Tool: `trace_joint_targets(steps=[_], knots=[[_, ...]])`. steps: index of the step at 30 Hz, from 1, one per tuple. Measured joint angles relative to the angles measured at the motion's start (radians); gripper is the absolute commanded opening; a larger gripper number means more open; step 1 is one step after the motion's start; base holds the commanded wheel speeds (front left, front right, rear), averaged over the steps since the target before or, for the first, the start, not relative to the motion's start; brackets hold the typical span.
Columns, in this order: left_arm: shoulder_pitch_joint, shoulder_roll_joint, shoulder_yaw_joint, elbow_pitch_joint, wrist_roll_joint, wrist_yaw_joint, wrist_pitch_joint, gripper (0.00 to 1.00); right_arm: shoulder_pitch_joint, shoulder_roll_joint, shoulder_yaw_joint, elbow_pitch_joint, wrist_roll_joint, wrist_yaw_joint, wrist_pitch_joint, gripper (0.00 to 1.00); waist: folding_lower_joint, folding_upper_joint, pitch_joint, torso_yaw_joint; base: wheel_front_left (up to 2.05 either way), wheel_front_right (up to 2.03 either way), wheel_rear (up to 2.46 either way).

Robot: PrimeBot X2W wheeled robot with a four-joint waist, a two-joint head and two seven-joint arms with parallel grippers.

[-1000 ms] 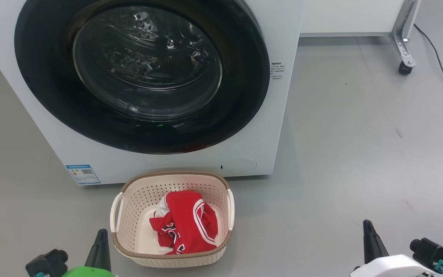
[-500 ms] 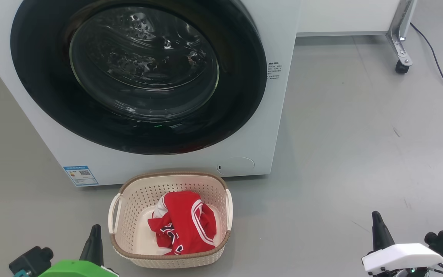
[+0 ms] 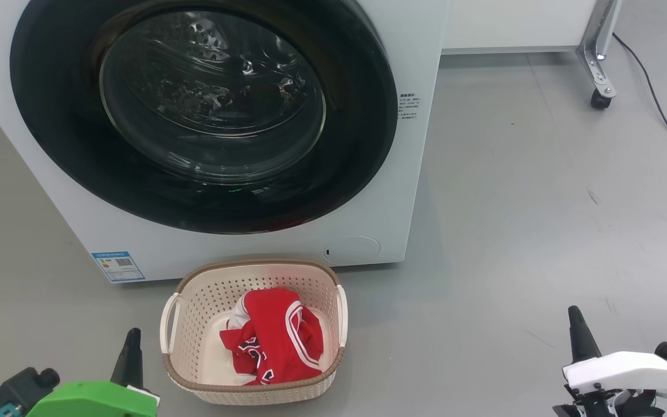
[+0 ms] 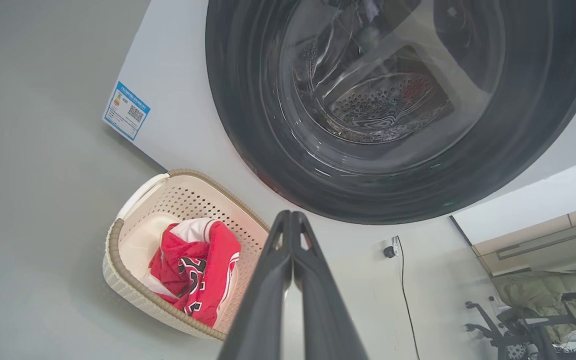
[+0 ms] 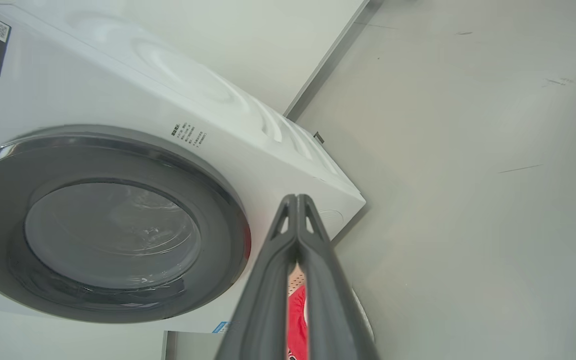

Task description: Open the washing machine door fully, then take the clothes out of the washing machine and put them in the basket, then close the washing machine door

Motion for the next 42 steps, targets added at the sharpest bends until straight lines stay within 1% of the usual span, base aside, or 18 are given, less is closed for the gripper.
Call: trace_joint_targets(steps=[6, 9, 14, 16, 34, 37, 40, 42], knots=[[-0.008, 0.0, 0.013, 0.006, -0.064, -0.014, 0.014, 0.0, -0.008, -0.004, -0.013, 0.003, 0.068, 0.002, 0.013, 0.0, 0.0, 0.0, 0.0, -0.003, 0.0, 0.0, 0.0], [-0.014, 0.0, 0.02, 0.009, -0.094, -0.024, 0.022, 0.0, -0.021, -0.007, -0.02, 0.004, 0.107, 0.01, 0.022, 0.0, 0.0, 0.0, 0.0, -0.005, 0.0, 0.0, 0.0], [-0.026, 0.001, 0.038, 0.013, -0.158, -0.034, 0.034, 0.0, -0.034, -0.01, -0.032, 0.007, 0.173, 0.011, 0.032, 0.0, 0.0, 0.0, 0.0, -0.008, 0.0, 0.0, 0.0], [-0.03, 0.001, 0.042, 0.016, -0.19, -0.035, 0.034, 0.0, -0.041, -0.012, -0.036, 0.008, 0.201, 0.016, 0.042, 0.0, 0.0, 0.0, -0.001, -0.009, 0.0, 0.0, 0.0], [-0.065, 0.002, 0.092, 0.04, -0.41, -0.085, 0.079, 0.0, -0.088, -0.027, -0.081, 0.02, 0.437, 0.034, 0.091, 0.0, 0.0, 0.0, -0.001, -0.021, 0.0, 0.0, 0.0], [-0.072, 0.002, 0.103, 0.042, -0.452, -0.088, 0.085, 0.0, -0.096, -0.028, -0.089, 0.023, 0.476, 0.034, 0.099, 0.0, 0.0, 0.0, -0.001, -0.023, 0.0, 0.0, 0.0], [-0.079, 0.002, 0.11, 0.045, -0.492, -0.097, 0.09, 0.0, -0.107, -0.03, -0.096, 0.024, 0.517, 0.042, 0.106, 0.0, 0.0, 0.0, -0.001, -0.024, 0.0, 0.0, 0.0], [-0.084, 0.002, 0.112, 0.046, -0.503, -0.097, 0.095, 0.0, -0.109, -0.03, -0.098, 0.025, 0.529, 0.042, 0.11, 0.0, 0.0, 0.0, -0.001, -0.025, 0.0, 0.0, 0.0]])
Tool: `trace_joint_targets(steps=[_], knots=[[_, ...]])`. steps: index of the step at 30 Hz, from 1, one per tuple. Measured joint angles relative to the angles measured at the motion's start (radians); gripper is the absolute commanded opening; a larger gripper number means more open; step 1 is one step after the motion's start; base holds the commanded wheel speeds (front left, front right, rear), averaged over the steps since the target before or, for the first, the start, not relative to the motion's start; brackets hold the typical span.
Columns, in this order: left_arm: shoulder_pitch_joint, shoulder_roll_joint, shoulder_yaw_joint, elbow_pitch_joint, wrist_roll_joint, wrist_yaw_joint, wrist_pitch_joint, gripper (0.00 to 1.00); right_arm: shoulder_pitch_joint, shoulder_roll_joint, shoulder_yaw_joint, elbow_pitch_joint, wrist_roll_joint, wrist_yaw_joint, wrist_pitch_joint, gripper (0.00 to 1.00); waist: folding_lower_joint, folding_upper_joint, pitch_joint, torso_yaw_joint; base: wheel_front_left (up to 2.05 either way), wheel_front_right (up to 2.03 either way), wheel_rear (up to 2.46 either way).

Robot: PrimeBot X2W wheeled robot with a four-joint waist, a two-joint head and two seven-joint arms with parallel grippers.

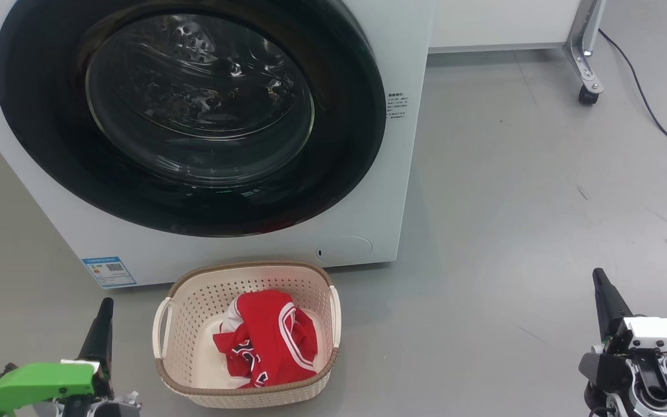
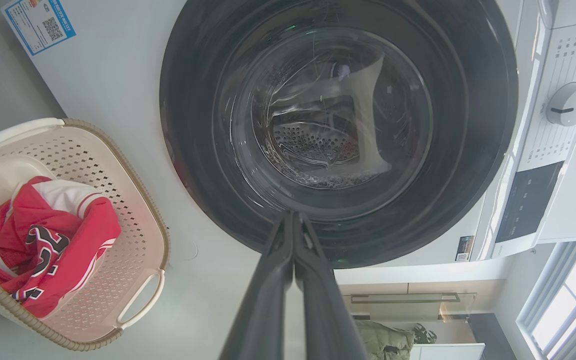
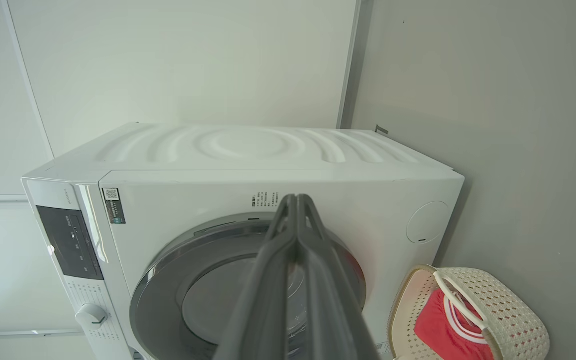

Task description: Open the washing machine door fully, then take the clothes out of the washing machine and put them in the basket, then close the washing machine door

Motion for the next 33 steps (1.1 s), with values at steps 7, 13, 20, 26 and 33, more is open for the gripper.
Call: trace_joint_targets(steps=[7, 13, 20, 26, 33], knots=[[0.0, 0.0, 0.001, 0.005, 0.0, 0.0, 0.0, 0.0, -0.001, 0.0, -0.001, 0.005, 0.0, 0.001, 0.0, 0.0, 0.0, 0.0, 0.0, 0.0, 0.0, 0.0, 0.0], [-0.001, 0.0, 0.001, 0.007, 0.0, 0.0, 0.0, 0.0, -0.008, 0.0, -0.002, 0.008, 0.0, 0.001, 0.001, 0.0, 0.0, 0.0, 0.0, 0.0, 0.0, 0.0, 0.0], [-0.002, 0.0, 0.002, 0.011, 0.0, -0.008, 0.0, 0.0, -0.009, 0.0, -0.003, 0.01, 0.0, 0.001, 0.001, 0.0, 0.0, 0.0, 0.0, 0.0, 0.0, 0.0, 0.0], [-0.003, 0.0, 0.002, 0.012, 0.0, -0.008, 0.0, 0.0, -0.009, 0.0, -0.003, 0.011, 0.0, 0.001, 0.001, 0.0, 0.0, 0.0, -0.001, 0.0, 0.0, 0.0, 0.0], [-0.003, 0.0, 0.003, 0.015, 0.0, -0.008, 0.0, 0.0, -0.009, 0.0, -0.004, 0.013, 0.0, 0.001, 0.001, 0.0, 0.0, 0.0, -0.001, 0.0, 0.0, 0.0, 0.0]])
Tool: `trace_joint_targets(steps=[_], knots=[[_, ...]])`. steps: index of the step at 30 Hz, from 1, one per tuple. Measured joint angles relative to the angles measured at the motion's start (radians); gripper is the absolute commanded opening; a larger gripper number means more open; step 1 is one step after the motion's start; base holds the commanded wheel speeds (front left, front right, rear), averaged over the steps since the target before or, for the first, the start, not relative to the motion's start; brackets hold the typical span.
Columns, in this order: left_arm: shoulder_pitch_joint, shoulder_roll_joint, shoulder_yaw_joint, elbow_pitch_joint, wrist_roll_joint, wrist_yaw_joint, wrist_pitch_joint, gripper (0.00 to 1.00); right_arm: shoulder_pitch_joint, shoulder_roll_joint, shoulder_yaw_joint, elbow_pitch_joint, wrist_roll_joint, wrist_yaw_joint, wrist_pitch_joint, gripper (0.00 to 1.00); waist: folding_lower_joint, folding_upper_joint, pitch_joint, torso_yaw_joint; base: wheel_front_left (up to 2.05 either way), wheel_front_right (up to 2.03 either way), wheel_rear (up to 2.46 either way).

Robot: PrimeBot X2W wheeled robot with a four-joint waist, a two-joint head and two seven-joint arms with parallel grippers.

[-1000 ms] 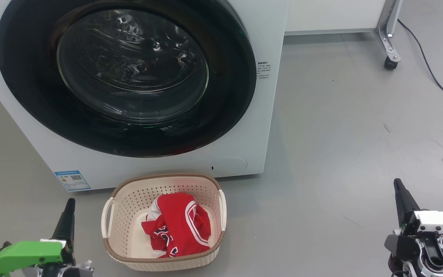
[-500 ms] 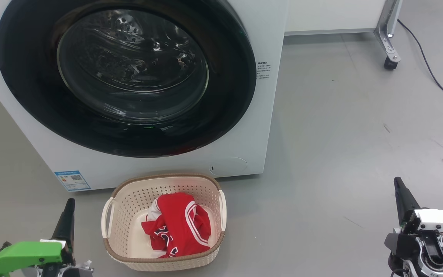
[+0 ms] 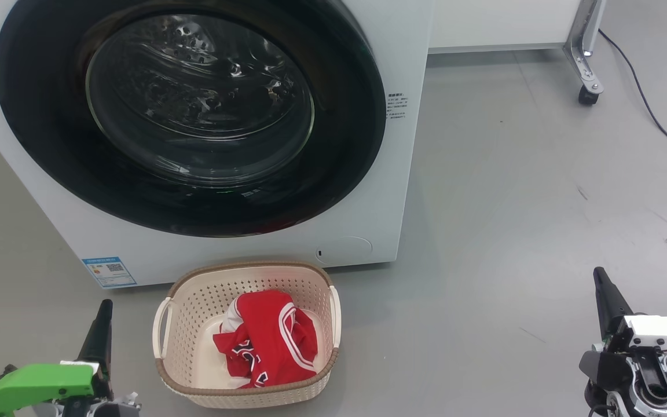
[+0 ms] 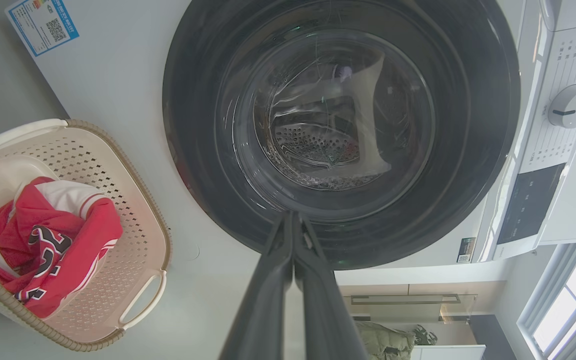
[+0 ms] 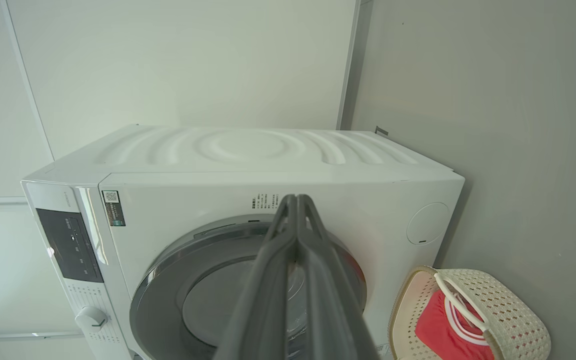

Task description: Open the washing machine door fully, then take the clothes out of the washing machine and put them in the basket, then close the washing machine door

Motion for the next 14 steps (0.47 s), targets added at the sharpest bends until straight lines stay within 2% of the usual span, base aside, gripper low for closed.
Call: trace_joint_targets(steps=[14], knots=[[0.0, 0.0, 0.002, 0.003, 0.0, 0.0, 0.0, 0.0, -0.001, 0.0, -0.002, 0.003, 0.0, 0.002, 0.0, 0.0, 0.0, 0.0, 0.0, 0.0, 0.0, 0.0, 0.0]])
